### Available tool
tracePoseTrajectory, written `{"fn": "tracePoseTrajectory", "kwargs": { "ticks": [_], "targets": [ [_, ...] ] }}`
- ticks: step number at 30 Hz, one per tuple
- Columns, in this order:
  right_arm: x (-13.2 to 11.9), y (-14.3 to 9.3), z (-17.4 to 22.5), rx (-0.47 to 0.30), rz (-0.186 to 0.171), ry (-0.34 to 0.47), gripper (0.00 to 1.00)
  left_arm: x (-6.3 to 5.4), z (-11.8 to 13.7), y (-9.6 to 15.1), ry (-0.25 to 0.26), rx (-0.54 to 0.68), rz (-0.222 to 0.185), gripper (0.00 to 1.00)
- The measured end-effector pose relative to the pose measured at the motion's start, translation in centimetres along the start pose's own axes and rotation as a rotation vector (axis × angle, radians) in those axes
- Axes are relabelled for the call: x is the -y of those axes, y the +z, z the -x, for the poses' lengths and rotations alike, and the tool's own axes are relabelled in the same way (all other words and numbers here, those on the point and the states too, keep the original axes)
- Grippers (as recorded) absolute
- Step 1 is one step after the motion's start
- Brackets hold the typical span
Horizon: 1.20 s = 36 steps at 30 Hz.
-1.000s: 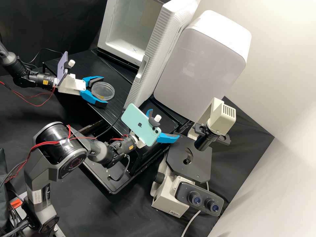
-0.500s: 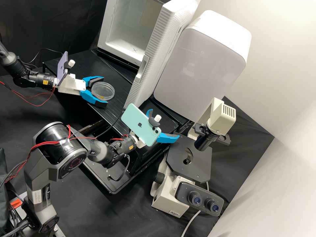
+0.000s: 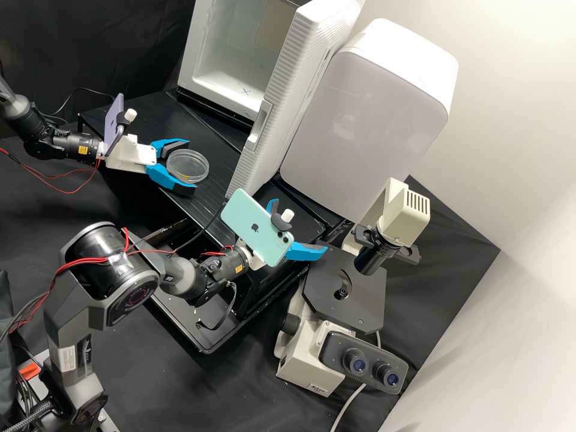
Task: Place the petri dish in the incubator
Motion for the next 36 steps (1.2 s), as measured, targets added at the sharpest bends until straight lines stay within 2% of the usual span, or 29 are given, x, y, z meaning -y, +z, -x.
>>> {"fn": "tracePoseTrajectory", "kwargs": {
  "ticks": [17, 21, 36],
  "targets": [
    [0.0, 0.0, 0.0, 0.0, 0.0, 0.0, 1.0, 0.02, -0.01, 0.02, -0.001, -0.001, 0.0, 0.0],
    [0.0, 0.0, 0.0, 0.0, 0.0, 0.0, 1.0, 0.04, -0.01, 0.01, -0.003, -0.002, -0.016, 0.0],
    [0.0, 0.0, 0.0, 0.0, 0.0, 0.0, 1.0, -0.07, -0.01, -0.19, 0.008, -0.024, 0.0, 0.0]
  ]
}}
